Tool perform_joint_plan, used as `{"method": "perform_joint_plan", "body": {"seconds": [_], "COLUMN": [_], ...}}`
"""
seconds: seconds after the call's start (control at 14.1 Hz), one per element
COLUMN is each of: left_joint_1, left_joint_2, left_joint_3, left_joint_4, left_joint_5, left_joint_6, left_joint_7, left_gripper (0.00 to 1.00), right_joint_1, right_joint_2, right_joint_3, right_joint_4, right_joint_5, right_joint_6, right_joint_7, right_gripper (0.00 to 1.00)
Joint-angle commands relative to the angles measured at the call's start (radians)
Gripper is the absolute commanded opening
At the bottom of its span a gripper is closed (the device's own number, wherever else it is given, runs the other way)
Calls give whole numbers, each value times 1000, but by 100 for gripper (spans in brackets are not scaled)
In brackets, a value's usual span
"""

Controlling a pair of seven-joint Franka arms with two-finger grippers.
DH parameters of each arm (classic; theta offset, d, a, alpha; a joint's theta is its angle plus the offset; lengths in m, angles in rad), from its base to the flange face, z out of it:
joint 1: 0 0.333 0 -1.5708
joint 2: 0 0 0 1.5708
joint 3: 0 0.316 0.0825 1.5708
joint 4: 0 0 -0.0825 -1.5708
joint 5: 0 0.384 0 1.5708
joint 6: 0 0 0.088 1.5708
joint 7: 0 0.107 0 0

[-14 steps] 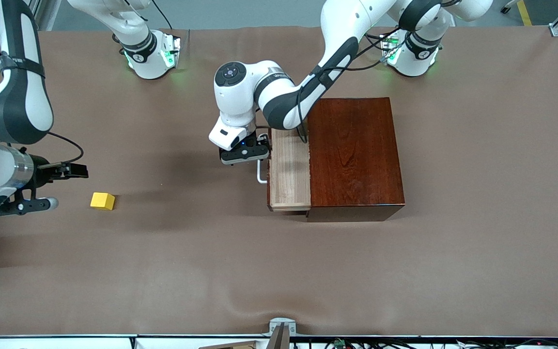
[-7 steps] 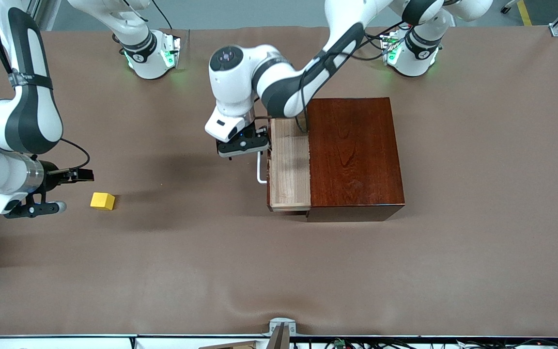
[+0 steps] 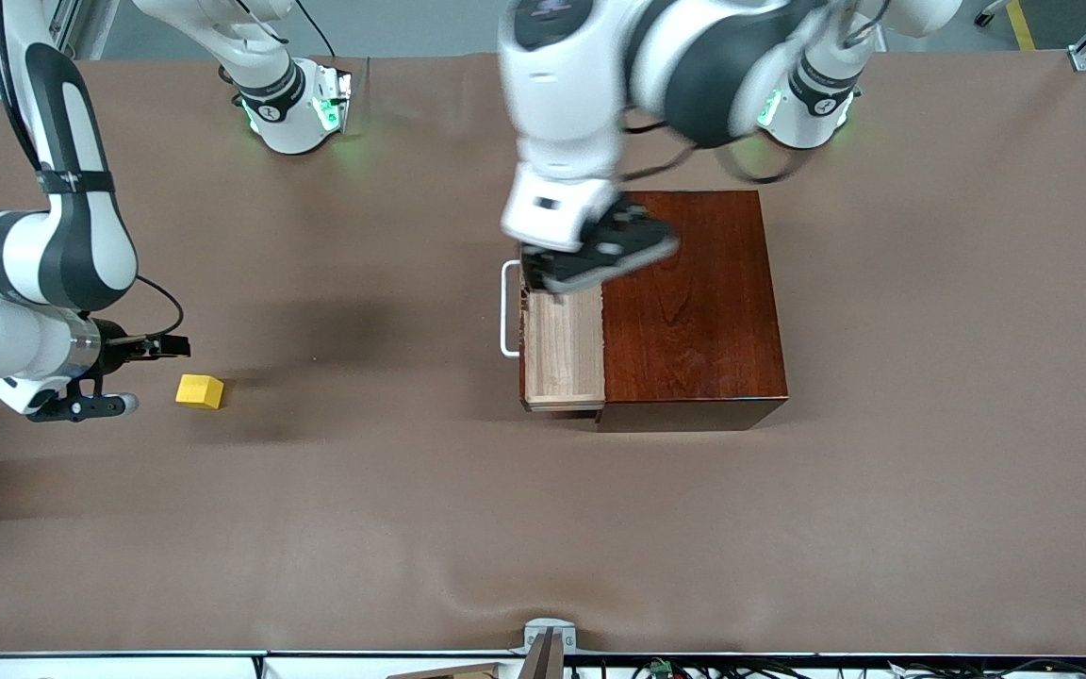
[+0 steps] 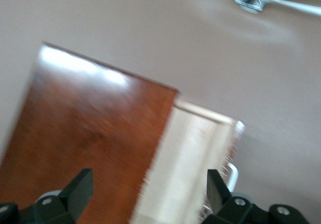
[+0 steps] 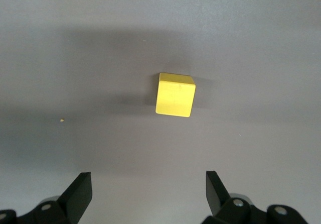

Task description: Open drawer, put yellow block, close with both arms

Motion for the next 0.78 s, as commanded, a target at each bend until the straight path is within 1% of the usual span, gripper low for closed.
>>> {"method": "perform_joint_plan", "body": {"seconds": [0.0, 0.14, 0.28, 0.5, 0.71], "left_joint_1": [122, 197, 280, 416, 512], "left_joint_2": [-65, -91, -119, -200, -252], "left_joint_3": [-21, -21, -21, -21, -21], "left_joint_4": [-32, -36, -55, -153, -202], "left_joint_5": [-15, -41, -73, -115, -158], "left_joint_6": [-53, -74, -79, -79, -79], "left_joint_7": [168, 276, 438, 645, 811], "left_gripper": [100, 100, 100, 100, 100], "right_joint_1": [-22, -35, -37, -39, -43], "right_joint_2": [24, 61, 90, 137, 168], "right_joint_3": [11, 11, 11, 13, 11], "right_joint_4": [-28, -29, -31, -48, -62], "right_joint_5": [2, 4, 4, 4, 4], "right_joint_6": [48, 80, 98, 182, 276], "right_joint_7": [2, 2, 2, -7, -8], "right_gripper": [100, 100, 100, 100, 100]}}
